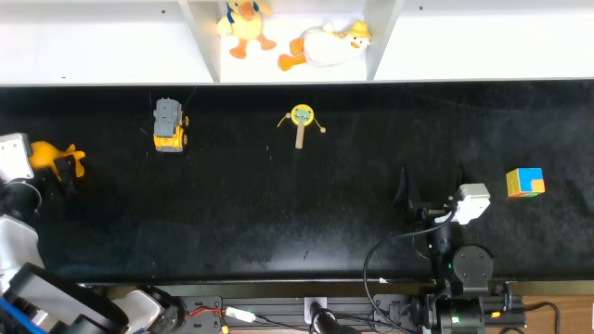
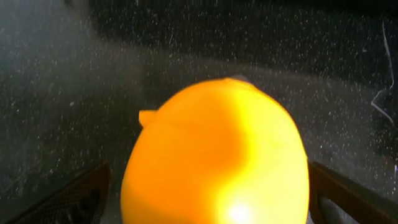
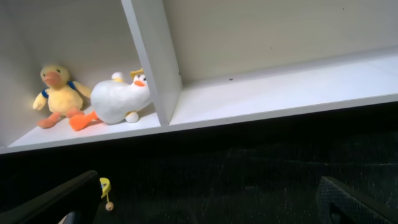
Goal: Store Toys
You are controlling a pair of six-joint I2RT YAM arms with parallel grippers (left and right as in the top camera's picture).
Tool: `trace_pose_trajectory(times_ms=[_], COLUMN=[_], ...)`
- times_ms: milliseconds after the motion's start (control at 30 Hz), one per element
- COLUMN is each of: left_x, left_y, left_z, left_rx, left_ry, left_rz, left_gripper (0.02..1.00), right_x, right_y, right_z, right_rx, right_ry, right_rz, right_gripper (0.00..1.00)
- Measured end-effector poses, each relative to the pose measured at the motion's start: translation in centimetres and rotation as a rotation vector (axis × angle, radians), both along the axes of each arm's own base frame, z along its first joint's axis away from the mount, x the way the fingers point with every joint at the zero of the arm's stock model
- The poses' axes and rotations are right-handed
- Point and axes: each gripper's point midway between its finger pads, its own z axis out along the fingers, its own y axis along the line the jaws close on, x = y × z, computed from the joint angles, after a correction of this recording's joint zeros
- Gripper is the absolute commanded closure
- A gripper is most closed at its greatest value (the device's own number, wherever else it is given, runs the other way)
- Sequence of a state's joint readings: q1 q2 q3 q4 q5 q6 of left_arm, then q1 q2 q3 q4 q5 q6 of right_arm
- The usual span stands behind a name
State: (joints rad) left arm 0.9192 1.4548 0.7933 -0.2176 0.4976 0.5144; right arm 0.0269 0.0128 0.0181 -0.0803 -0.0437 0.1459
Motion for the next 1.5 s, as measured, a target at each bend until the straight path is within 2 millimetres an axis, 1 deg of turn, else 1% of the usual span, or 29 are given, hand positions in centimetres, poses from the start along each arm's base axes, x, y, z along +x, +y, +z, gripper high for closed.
trace_pose_trajectory(times_ms=[100,200,267,467,767,967,1067,1300,1400,1500], left_x=[0.4,0.5,0.5,0.8,1.1,1.1,1.1,1.3,1.4,1.7], left_y=[0.1,0.1,0.0,-0.3,-0.2,-0.2,-0.2,-0.4,-0.6,-0.9], left_z=[0.4,0.5,0.6,0.5,0.8,0.9,0.9,1.2,2.1,4.3], left_rx=[0.001,-0.001,-0.003,-0.019,-0.023,-0.027,-0.029,-0.053,-0.056,-0.026], left_ry=[-0.025,-0.033,-0.036,-0.049,-0.07,-0.074,-0.075,-0.093,-0.116,-0.173], left_rz=[-0.002,-0.005,-0.006,-0.023,-0.023,-0.018,-0.015,-0.007,-0.007,-0.021], left_gripper=[0.156,0.288,0.334,0.369,0.538,0.599,0.647,0.7,0.733,0.757], right_x=[0.0,0.0,0.0,0.0,0.0,0.0,0.0,0.0,0.0,0.0], right_y=[0.0,0.0,0.0,0.0,0.0,0.0,0.0,0.0,0.0,0.0], right_z=[0.0,0.0,0.0,0.0,0.0,0.0,0.0,0.0,0.0,0.0], right_rx=[0.0,0.0,0.0,0.0,0.0,0.0,0.0,0.0,0.0,0.0], right_ry=[0.0,0.0,0.0,0.0,0.0,0.0,0.0,0.0,0.0,0.0], right_rz=[0.0,0.0,0.0,0.0,0.0,0.0,0.0,0.0,0.0,0.0], right_gripper=[0.005,0.007,0.005,0.007,0.007,0.005,0.005,0.005,0.007,0.005])
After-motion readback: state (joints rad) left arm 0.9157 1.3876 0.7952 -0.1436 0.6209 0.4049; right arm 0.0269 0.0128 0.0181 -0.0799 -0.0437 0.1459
